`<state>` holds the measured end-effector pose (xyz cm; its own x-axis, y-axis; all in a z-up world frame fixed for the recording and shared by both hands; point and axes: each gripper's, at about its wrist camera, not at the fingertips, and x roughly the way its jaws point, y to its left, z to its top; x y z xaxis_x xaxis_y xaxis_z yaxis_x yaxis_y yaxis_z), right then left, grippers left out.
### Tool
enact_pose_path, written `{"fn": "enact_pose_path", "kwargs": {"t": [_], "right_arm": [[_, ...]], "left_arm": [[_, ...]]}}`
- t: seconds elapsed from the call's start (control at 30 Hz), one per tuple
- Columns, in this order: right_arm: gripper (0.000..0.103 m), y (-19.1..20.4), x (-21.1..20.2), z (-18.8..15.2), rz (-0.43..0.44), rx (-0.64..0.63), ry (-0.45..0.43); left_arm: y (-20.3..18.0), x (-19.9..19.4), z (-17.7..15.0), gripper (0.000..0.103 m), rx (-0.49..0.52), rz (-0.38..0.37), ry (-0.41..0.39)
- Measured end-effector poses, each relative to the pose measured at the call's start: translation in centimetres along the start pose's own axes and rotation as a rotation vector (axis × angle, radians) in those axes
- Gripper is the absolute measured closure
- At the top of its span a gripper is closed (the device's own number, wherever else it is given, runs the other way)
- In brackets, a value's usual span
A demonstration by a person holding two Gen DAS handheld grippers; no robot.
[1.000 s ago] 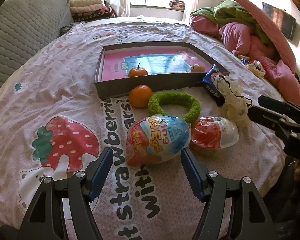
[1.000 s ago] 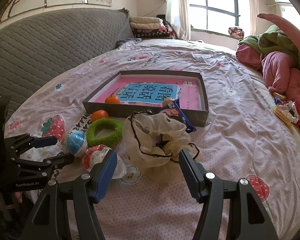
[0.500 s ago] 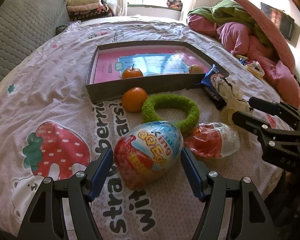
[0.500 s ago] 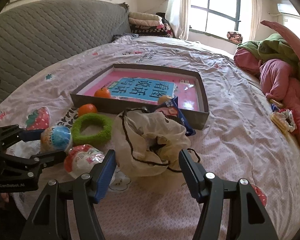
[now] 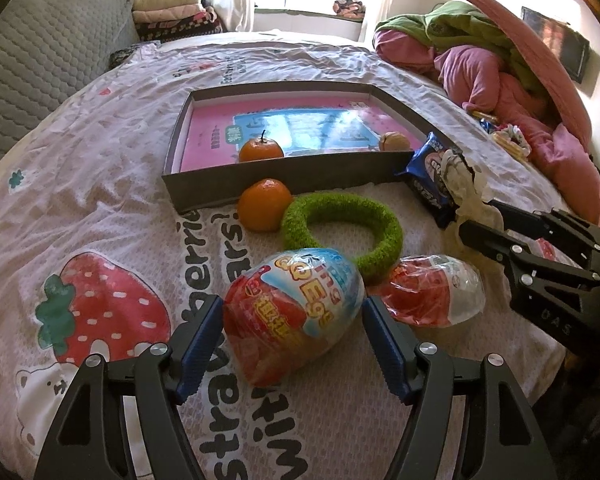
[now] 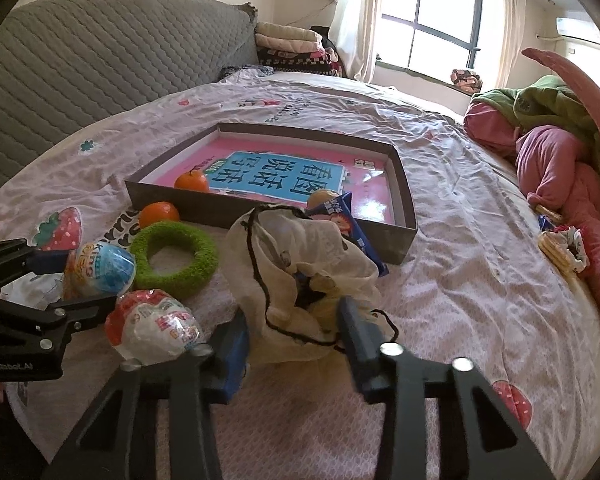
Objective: Organize objects
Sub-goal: 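Lower the left gripper around the Kinder Joy egg while the right gripper closes on the white cloth bag, then close the left gripper on the Kinder Joy egg and lift it while the right gripper lifts the bag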
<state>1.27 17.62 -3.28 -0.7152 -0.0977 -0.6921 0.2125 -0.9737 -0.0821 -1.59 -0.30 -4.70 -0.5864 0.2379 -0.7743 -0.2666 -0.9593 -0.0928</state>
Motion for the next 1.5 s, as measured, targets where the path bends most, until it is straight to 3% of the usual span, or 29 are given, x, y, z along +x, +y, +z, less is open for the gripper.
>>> {"fn": "enact_pose_path", "kwargs": {"t": [0.17, 0.27, 0.97, 1.4, 1.5], "right_arm": [[0.088, -0.3, 0.2, 0.0, 0.037, 0.013, -0.003], [0.092, -0.4, 0.3, -0.1, 0.064, 0.020, -0.005], [0.092, -1.3, 0.4, -0.4, 0.140, 0.096, 0.001], [0.092, -1.6, 0.4, -0.4, 0.157, 0.112, 0.004], [0.092, -1.6, 0.4, -0.4, 0.160, 0.109, 0.004]], "left_arm": [[0.1, 0.3, 0.3, 0.029, -0.004, -0.006, -0.001], [0.2, 0.4, 0.5, 0.029, -0.006, -0.010, -0.001], [1.6, 2.4, 1.4, 0.027, -0.021, -0.035, 0.023], [1.3, 2.3, 0.4, 0.032, -0.006, -0.027, 0.061], [1.6, 2.2, 0.4, 0.040, -0.021, -0.036, 0.057]]}}
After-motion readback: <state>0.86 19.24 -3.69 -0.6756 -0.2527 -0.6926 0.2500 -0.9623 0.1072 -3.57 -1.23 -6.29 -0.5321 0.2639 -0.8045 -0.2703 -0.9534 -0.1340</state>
